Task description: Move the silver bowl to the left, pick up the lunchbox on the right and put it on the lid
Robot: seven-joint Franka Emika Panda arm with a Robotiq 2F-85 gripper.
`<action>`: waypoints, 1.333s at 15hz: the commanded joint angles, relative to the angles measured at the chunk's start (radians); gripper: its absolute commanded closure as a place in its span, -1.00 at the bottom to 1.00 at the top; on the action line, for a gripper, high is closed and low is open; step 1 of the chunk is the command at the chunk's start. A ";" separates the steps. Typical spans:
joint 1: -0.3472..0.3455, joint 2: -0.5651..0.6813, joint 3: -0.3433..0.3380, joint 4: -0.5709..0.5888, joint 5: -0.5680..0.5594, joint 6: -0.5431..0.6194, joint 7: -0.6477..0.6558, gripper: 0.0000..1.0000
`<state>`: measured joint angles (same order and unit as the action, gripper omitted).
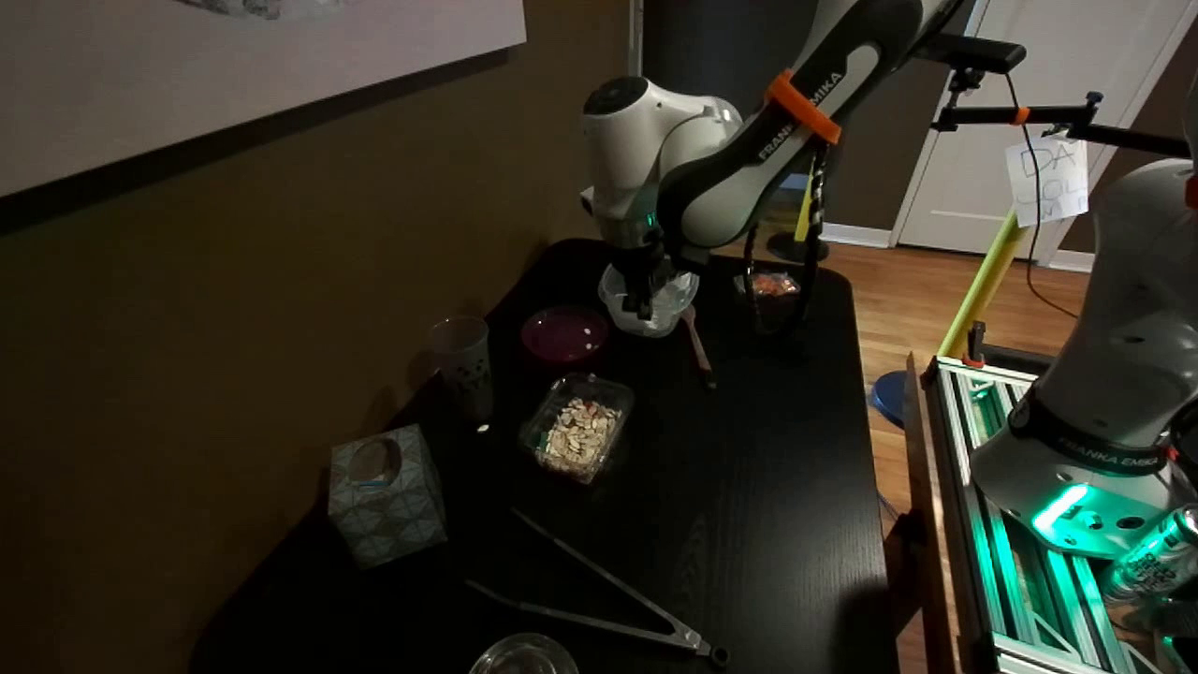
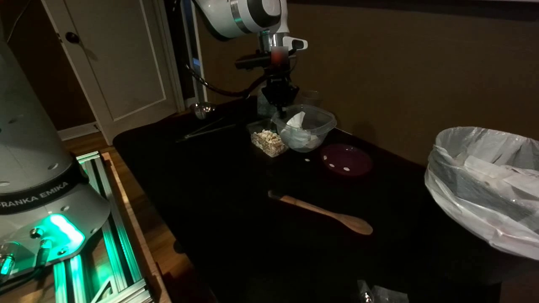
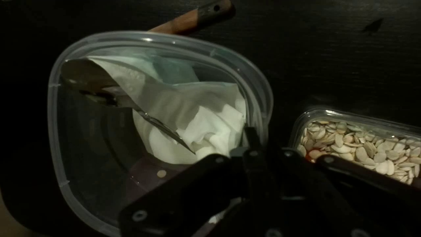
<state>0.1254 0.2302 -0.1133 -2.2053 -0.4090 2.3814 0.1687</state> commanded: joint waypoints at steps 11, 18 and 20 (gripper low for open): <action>-0.073 0.259 0.062 0.468 0.134 -0.119 -0.178 0.97; -0.070 0.266 0.051 0.478 0.113 -0.114 -0.156 0.97; -0.069 0.363 0.044 0.587 0.121 -0.153 -0.135 0.97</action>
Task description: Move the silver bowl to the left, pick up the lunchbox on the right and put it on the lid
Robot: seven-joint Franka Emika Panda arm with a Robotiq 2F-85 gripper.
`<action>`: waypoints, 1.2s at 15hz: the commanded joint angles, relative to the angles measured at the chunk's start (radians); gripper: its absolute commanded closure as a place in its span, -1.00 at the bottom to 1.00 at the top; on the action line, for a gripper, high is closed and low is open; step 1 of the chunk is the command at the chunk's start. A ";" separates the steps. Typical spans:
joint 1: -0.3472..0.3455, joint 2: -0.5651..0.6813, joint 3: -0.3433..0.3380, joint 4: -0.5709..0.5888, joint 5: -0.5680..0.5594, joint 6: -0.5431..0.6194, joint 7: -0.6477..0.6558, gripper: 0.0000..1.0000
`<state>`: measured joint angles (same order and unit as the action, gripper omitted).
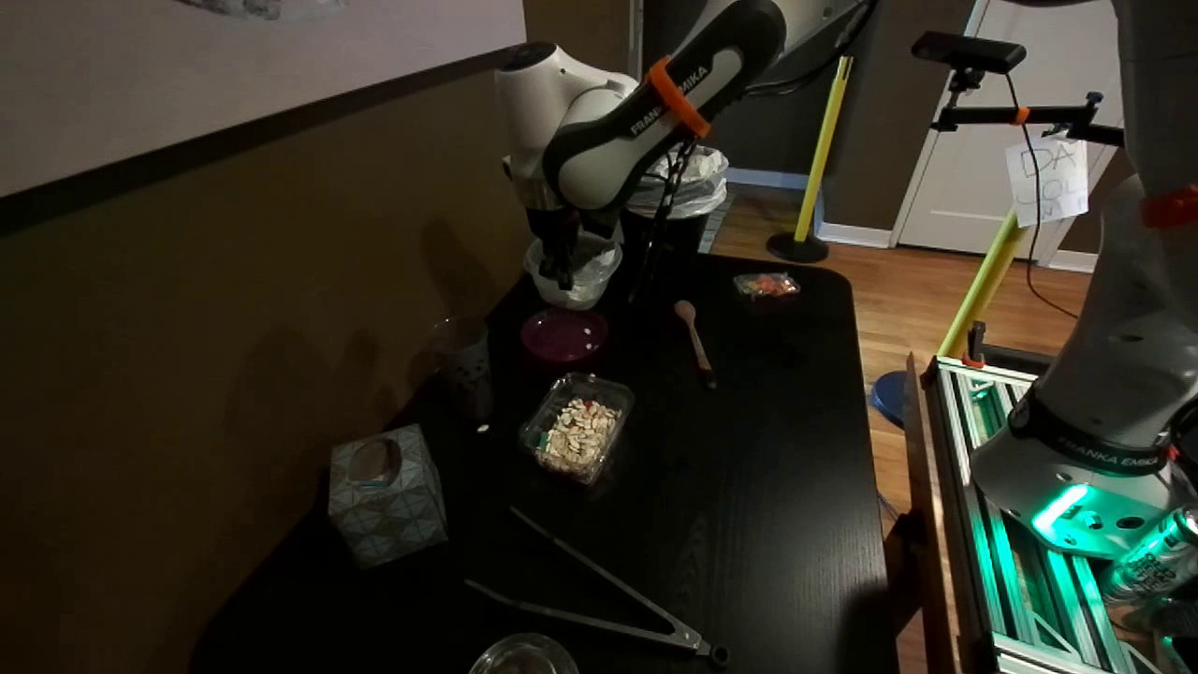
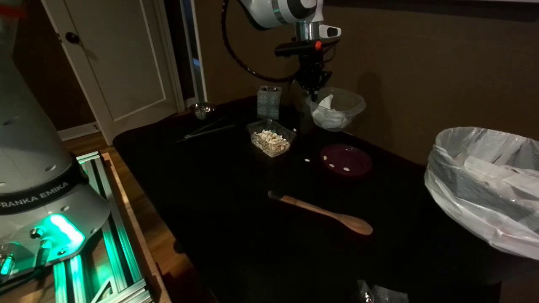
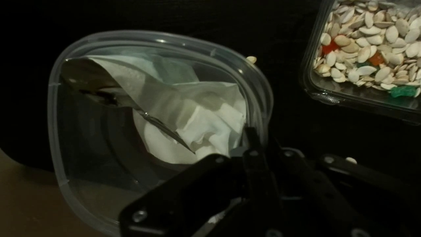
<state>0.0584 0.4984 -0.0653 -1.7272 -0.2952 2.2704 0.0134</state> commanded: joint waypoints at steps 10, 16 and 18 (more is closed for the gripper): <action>-0.088 0.464 0.008 0.619 0.072 -0.389 -0.132 0.97; -0.061 0.595 0.008 0.780 0.073 -0.378 -0.106 0.97; -0.057 0.627 0.008 0.817 0.077 -0.387 -0.105 0.97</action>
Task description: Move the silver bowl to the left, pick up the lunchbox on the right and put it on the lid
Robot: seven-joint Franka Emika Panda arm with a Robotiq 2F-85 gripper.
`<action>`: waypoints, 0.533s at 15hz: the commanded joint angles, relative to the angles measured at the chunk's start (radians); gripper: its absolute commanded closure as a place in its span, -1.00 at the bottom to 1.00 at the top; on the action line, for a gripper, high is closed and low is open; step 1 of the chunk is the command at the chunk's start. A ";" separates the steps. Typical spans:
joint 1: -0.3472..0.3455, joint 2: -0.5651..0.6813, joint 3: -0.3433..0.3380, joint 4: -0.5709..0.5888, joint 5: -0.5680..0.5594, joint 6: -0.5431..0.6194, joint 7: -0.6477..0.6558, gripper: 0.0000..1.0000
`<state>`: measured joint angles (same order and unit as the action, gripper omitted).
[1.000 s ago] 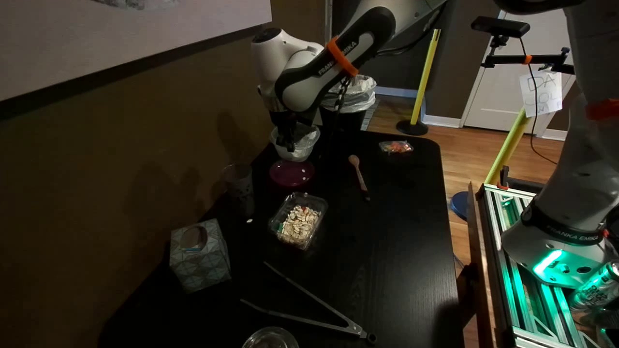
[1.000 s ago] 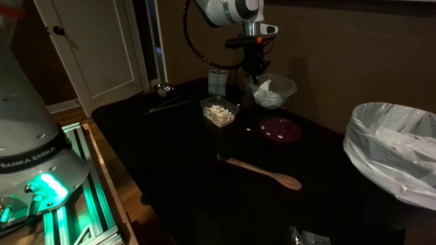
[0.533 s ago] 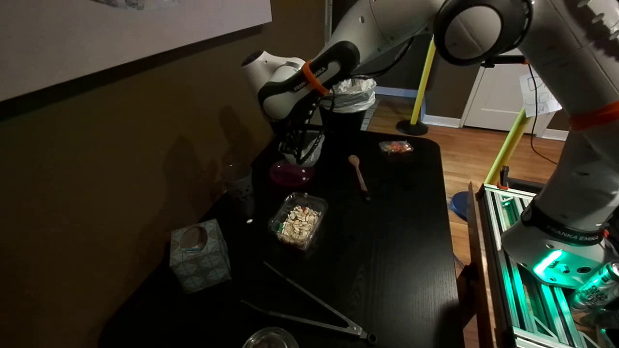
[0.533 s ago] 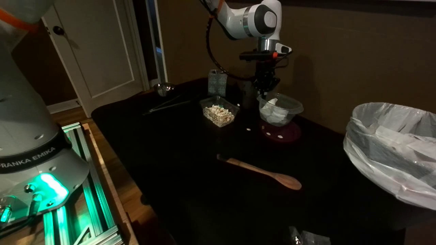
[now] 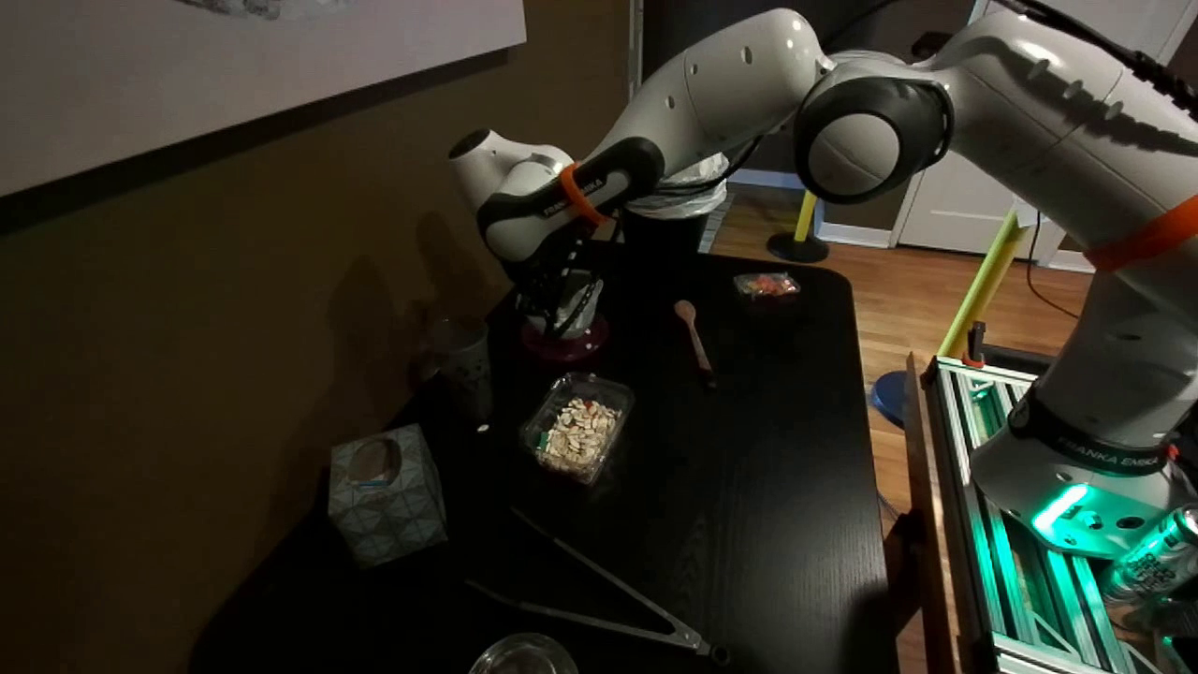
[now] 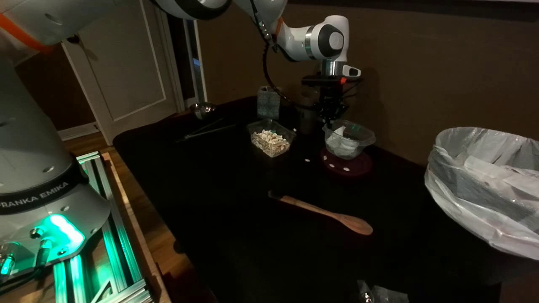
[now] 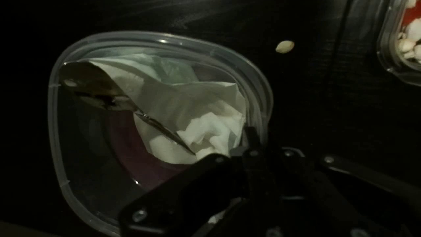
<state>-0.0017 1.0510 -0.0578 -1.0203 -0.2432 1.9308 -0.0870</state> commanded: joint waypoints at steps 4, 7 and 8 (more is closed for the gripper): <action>0.001 0.128 -0.005 0.177 0.028 -0.067 -0.002 0.97; 0.003 0.164 -0.017 0.227 0.018 -0.069 -0.001 0.97; 0.002 0.175 -0.018 0.244 0.018 -0.067 -0.004 0.97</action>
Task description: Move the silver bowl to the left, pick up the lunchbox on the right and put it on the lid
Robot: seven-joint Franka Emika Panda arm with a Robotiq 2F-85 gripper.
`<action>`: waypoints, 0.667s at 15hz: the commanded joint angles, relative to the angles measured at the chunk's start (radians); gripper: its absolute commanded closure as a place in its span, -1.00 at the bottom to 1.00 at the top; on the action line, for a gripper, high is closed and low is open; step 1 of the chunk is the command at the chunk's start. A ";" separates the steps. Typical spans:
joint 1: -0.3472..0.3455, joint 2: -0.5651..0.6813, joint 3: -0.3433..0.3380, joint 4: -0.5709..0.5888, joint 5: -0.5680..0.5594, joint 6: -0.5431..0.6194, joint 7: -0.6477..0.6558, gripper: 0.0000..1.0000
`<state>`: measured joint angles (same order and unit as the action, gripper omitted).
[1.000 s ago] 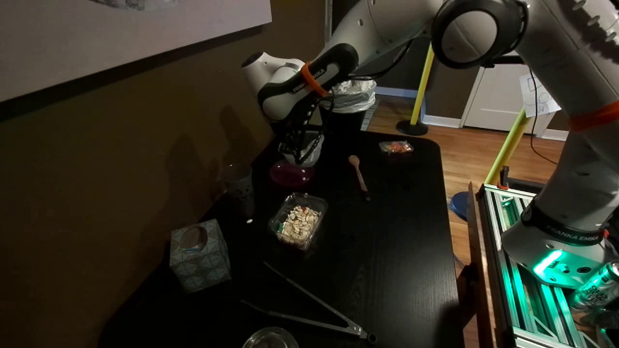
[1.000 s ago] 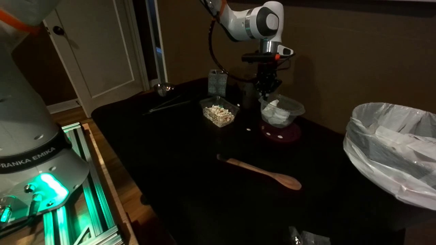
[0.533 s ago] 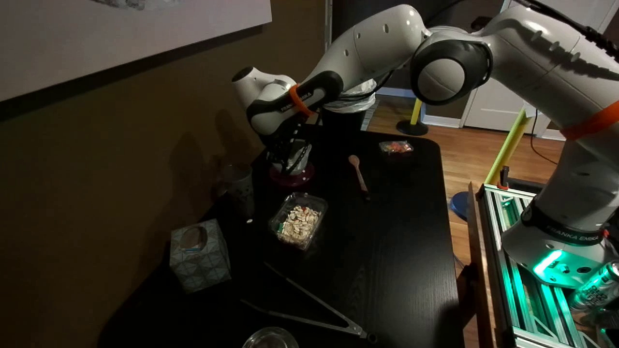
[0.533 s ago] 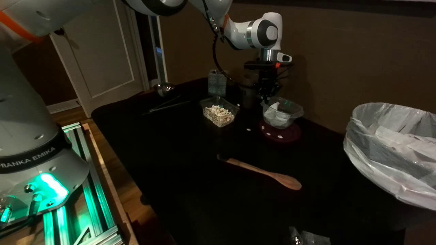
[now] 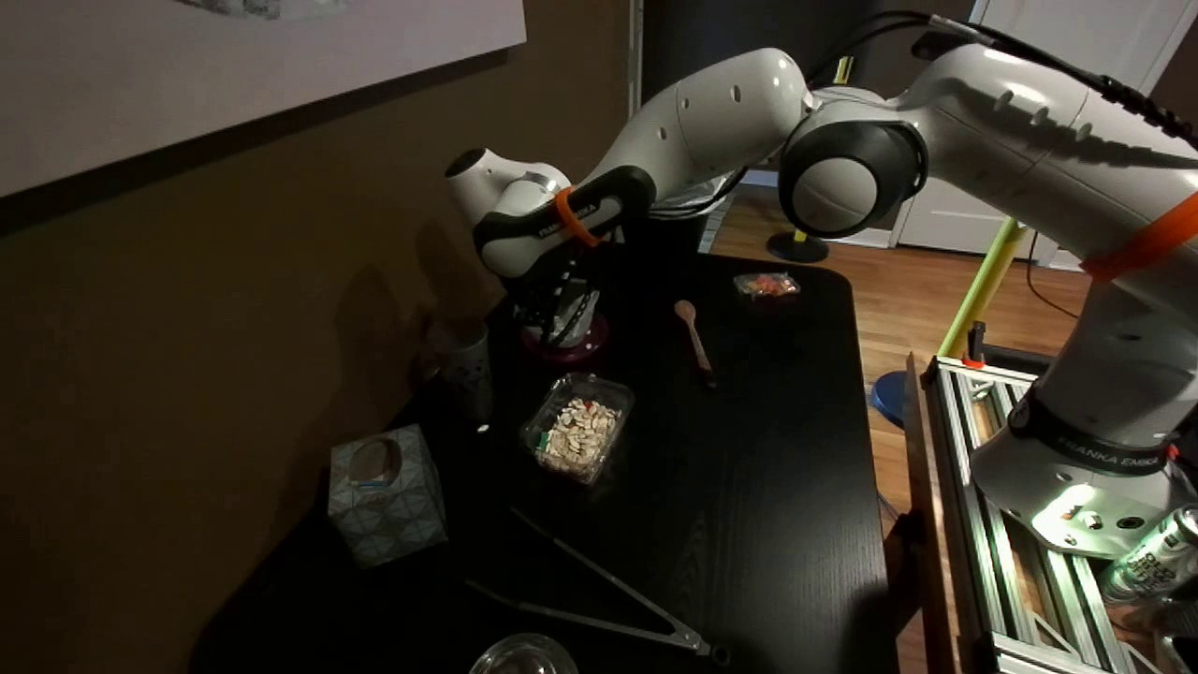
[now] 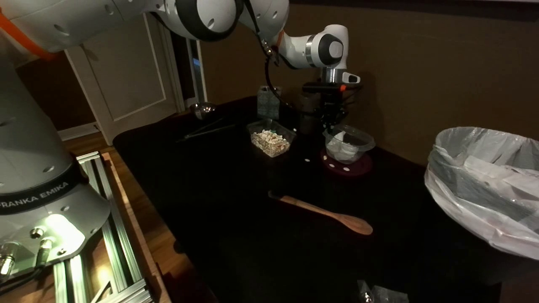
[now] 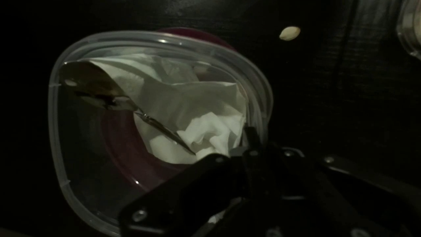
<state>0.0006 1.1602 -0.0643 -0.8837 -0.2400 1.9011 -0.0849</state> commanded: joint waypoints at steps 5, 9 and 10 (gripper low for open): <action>-0.003 0.115 -0.020 0.182 0.015 -0.068 -0.013 0.97; -0.014 0.153 -0.016 0.234 0.024 -0.093 -0.019 0.57; -0.016 0.160 -0.015 0.244 0.026 -0.095 -0.019 0.35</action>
<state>-0.0061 1.2597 -0.0766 -0.7361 -0.2400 1.8468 -0.0853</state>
